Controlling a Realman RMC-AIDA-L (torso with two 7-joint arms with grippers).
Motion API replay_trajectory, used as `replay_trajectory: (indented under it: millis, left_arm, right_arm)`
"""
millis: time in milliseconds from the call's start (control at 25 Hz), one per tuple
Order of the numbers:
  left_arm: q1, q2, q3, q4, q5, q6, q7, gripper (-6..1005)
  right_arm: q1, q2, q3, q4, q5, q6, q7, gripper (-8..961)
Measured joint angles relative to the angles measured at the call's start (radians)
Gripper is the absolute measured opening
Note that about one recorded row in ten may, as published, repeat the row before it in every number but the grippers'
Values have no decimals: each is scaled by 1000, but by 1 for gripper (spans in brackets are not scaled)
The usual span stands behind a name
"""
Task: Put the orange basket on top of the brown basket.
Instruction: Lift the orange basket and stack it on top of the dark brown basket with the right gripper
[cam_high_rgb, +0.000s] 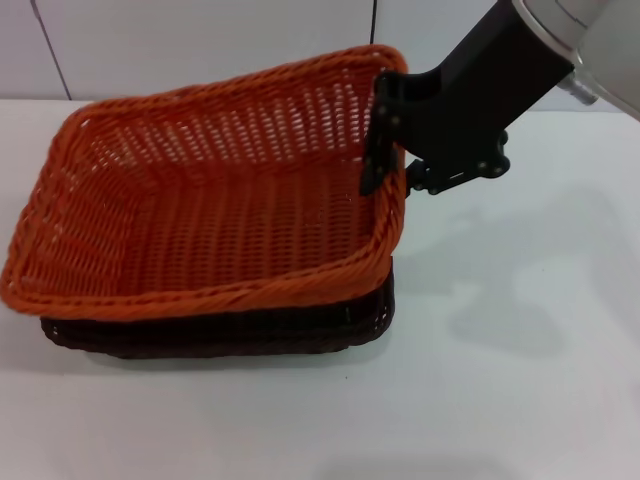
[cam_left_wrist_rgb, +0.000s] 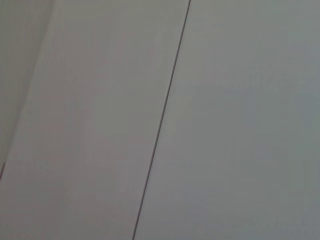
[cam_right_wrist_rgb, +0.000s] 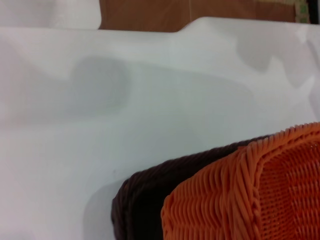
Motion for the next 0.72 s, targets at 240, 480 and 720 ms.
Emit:
replay_trajectory:
  millis: [240, 480, 720]
  left_arm:
    - [19, 0, 2, 20, -2, -27, -1, 580]
    - [34, -1, -2, 29, -2, -64, 6, 579]
    - [44, 0, -7, 43, -2, -95, 7, 578]
  right_arm:
    - [-2, 13, 25, -33, 25, 0, 4, 163]
    - [-17, 13, 28, -30, 26, -1, 29, 162]
    - [-36, 37, 25, -5, -47, -6, 46, 163]
